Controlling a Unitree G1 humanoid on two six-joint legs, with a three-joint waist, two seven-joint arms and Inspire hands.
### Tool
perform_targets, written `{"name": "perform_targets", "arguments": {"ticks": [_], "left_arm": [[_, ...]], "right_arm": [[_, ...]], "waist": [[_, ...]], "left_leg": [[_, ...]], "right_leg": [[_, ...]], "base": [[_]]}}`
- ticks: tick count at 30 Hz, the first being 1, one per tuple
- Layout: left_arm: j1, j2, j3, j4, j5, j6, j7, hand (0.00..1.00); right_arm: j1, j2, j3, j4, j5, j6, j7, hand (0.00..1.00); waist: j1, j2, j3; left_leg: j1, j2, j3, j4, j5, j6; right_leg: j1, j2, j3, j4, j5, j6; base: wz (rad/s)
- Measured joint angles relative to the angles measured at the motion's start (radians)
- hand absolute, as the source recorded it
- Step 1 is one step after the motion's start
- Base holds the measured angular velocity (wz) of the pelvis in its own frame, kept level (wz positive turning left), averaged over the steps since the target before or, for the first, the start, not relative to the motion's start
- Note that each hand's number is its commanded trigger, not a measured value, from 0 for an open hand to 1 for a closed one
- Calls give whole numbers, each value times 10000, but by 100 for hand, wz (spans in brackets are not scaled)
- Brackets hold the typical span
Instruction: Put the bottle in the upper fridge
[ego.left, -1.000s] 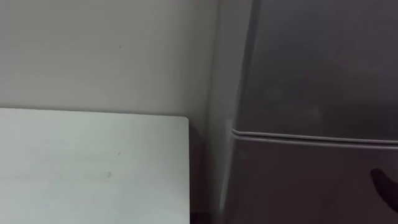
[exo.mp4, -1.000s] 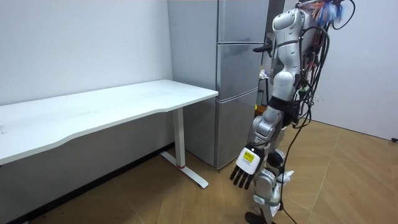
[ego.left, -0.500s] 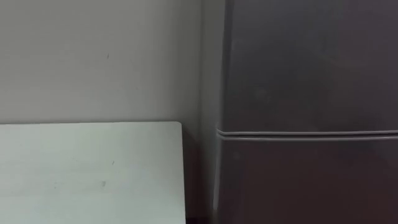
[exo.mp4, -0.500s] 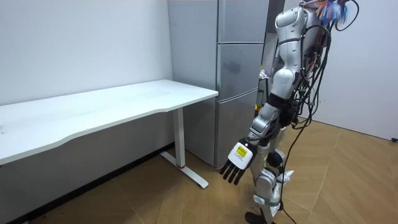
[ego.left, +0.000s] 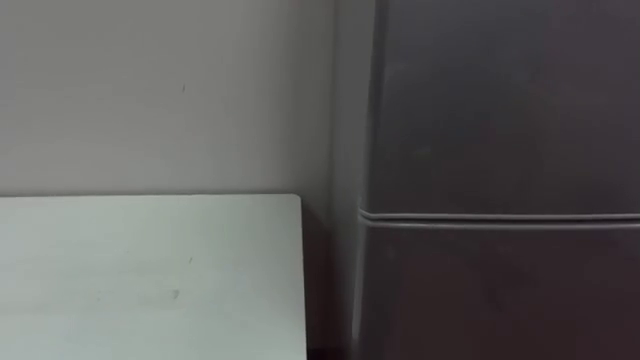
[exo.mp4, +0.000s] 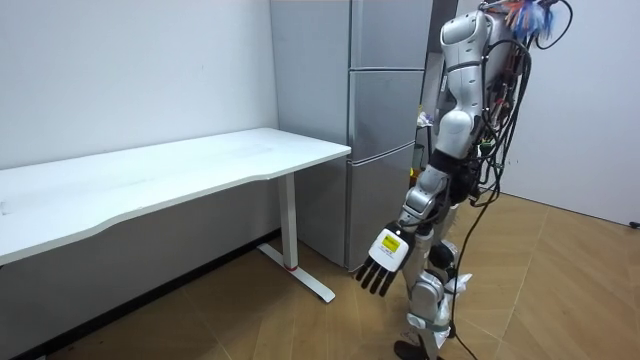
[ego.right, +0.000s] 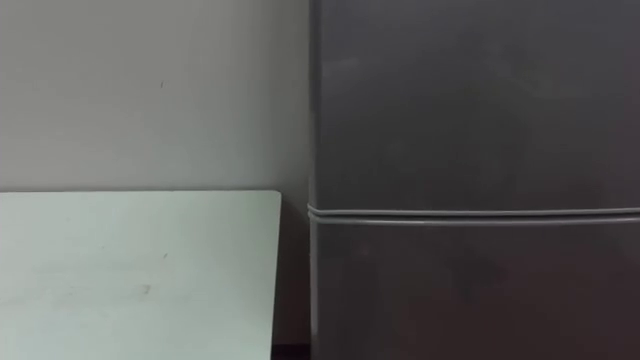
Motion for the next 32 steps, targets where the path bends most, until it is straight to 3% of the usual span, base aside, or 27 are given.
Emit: {"name": "perform_targets", "arguments": {"ticks": [5, 15, 20, 26, 32], "left_arm": [[-73, -17, -41, 216, -39, -24, -4, 0], [-215, -16, -217, 282, 39, -46, -109, 0], [-502, -169, -316, 308, 6, -101, -111, 0], [-870, -216, -642, 295, -214, -148, -110, 0], [-958, -222, -697, 298, -592, -497, -69, 0]], "right_arm": [[-5, 12, 700, 1586, -947, 368, 1426, 0], [62, 121, 2226, 2339, -2705, 691, 4039, 0], [-158, 322, 2935, 2759, -3506, 773, 5179, 0], [-369, 328, 3298, 2717, -3745, 788, 5707, 0], [-520, 328, 3294, 2938, -3738, 778, 6137, 0]], "waist": [[8, 20, -20], [375, 76, 7], [562, 119, 21], [615, 123, 24], [515, 129, 30]], "left_leg": [[118, -5, -16, -64, 0, -1], [84, 16, 46, -25, -32, -4], [26, 8, 19, 6, -50, 9], [14, 2, 20, 7, -50, 11], [48, -21, -153, -55, -50, 12]], "right_leg": [[100, 10, 24, 13, -36, 2], [104, 12, 21, 17, -35, 0], [70, 7, 17, 1, -28, 8], [59, 12, -11, -9, -23, 15], [276, 21, -134, -171, -17, 36]], "base": [[0], [0], [0], [0], [7]]}}
